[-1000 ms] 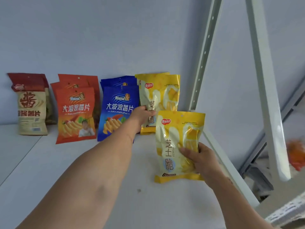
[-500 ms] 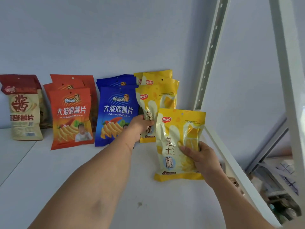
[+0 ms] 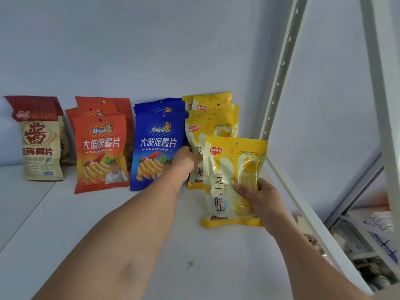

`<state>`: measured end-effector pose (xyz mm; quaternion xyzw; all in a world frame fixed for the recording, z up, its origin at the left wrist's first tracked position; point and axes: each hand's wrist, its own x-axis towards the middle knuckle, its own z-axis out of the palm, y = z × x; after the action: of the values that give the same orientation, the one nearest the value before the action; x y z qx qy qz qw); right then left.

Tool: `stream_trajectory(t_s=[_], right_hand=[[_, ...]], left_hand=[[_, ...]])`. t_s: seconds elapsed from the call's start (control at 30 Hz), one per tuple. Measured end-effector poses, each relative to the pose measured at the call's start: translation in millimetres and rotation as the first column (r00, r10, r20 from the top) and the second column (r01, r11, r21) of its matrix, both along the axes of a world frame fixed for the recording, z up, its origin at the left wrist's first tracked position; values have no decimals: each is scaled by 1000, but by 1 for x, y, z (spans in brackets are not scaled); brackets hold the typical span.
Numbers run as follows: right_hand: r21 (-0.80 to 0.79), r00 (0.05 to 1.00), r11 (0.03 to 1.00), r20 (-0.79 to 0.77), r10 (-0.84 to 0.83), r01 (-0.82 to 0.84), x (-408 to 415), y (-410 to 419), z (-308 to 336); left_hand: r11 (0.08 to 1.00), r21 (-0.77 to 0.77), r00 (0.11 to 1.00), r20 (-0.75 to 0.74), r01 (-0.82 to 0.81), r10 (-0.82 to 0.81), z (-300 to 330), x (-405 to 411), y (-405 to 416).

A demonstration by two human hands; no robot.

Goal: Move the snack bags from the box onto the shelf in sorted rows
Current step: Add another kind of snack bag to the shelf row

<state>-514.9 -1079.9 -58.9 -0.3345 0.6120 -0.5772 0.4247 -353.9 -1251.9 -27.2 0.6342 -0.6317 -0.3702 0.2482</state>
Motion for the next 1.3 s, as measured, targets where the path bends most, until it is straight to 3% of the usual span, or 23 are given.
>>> stream_trajectory(t_s=[0.1, 0.2, 0.27, 0.5, 0.63, 0.77, 0.9, 1.1, 1.23, 1.3], right_hand=[[-8, 999, 1000, -31, -17, 16, 8, -7, 2], [-7, 998, 1000, -54, -19, 19, 15, -16, 2], [1, 997, 1000, -75, -14, 14, 19, -23, 1], [35, 979, 998, -198, -40, 48, 31, -46, -9], [59, 941, 993, -329, -78, 103, 31, -60, -9], [68, 903, 985, -414, -115, 156, 33, -68, -13], [70, 879, 979, -454, -142, 194, 37, -74, -16], [88, 829, 969, -539, -148, 230, 38, -83, -16], [119, 776, 957, -616, -137, 263, 41, -79, -8], [73, 703, 948, -689, -177, 310, 48, -74, 2]], left_hand=[[997, -75, 1000, -12, -17, 16, 17, 10, 4], [990, -115, 985, -162, -85, 65, 22, 26, 1], [975, -191, 980, -183, -117, 81, 24, 37, 2], [848, -526, 994, 40, -63, 99, 23, 64, 21], [719, -687, 965, 246, 107, 92, -2, 73, 41], [539, -767, 913, 407, 349, -12, -39, 79, 58], [442, -802, 898, 439, 402, -20, -57, 85, 63], [435, -765, 858, 512, 474, -35, -63, 103, 62], [549, -643, 788, 614, 533, -47, -63, 119, 81], [612, -583, 760, 649, 534, -45, -53, 130, 96]])
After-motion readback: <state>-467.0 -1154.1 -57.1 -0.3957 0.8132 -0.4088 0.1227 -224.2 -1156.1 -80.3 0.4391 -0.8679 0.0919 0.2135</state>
